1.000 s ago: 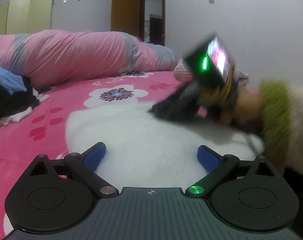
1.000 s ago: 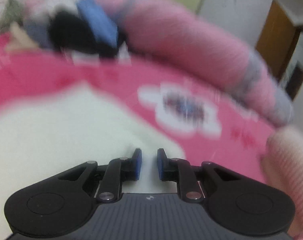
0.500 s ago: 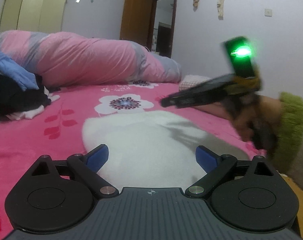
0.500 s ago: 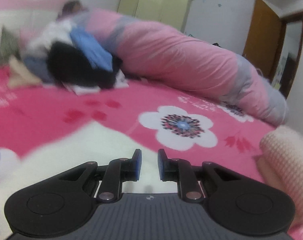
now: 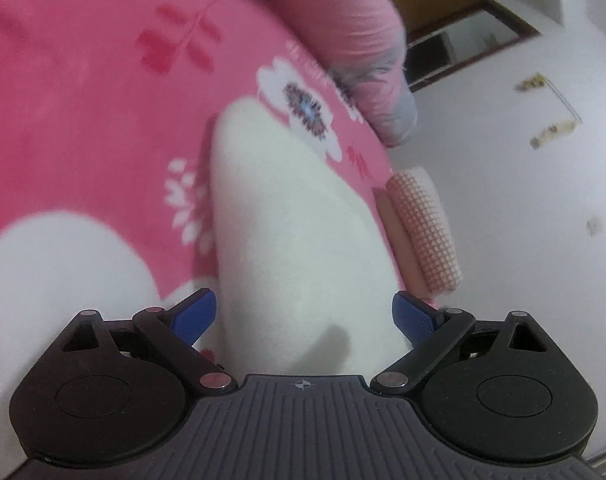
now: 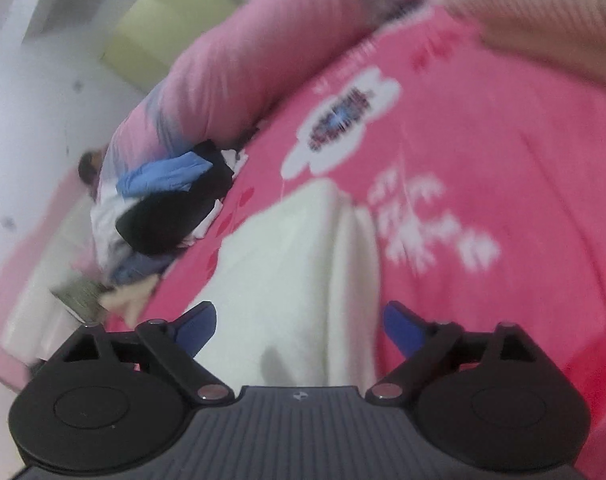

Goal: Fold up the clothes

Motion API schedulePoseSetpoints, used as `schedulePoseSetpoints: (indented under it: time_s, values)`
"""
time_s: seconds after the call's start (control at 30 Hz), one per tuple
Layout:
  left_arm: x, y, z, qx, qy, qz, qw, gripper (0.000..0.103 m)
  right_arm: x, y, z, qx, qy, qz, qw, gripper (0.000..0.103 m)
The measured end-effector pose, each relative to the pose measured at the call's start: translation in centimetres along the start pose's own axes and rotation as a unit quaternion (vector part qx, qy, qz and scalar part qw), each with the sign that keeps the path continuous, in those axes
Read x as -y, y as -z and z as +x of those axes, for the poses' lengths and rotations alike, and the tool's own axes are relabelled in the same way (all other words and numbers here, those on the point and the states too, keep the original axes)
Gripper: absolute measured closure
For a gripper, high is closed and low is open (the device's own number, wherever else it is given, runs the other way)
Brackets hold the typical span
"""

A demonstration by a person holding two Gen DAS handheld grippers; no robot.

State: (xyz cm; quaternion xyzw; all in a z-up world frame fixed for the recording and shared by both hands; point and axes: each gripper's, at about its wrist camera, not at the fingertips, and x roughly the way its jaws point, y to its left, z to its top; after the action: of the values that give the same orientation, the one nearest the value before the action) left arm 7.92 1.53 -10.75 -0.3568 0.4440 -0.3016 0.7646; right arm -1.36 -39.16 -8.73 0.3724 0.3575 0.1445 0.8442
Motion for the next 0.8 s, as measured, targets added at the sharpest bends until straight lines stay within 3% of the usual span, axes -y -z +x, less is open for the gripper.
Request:
schedulePoseSetpoints:
  time_s: [0.13,0.27,0.37,0.8]
  values:
    - [0.4,0.7,1.7,-0.023,-0.015,0.025,0.9993,0.007,1.2,1.1,0.8,-0.035,-0.034,0.017,0.999,0.009]
    - [1.0,1.3,3.4,-0.035,-0.031,0.058,0.9972,0.007,1.0,1.9,2.3,-0.067,-0.011,-0.011,0.998,0.007]
    - [1.1,1.0,4.1,-0.042,-0.025,0.068,0.9965,0.006,0.6,1.9,3.1,-0.077,-0.014,-0.027,0.997,0.0]
    - [0.6,-0.5,6.3,-0.064,0.002,0.069,0.9955,0.004,1.1,-1.5,8.0,-0.127,-0.087,0.007,0.988,0.0]
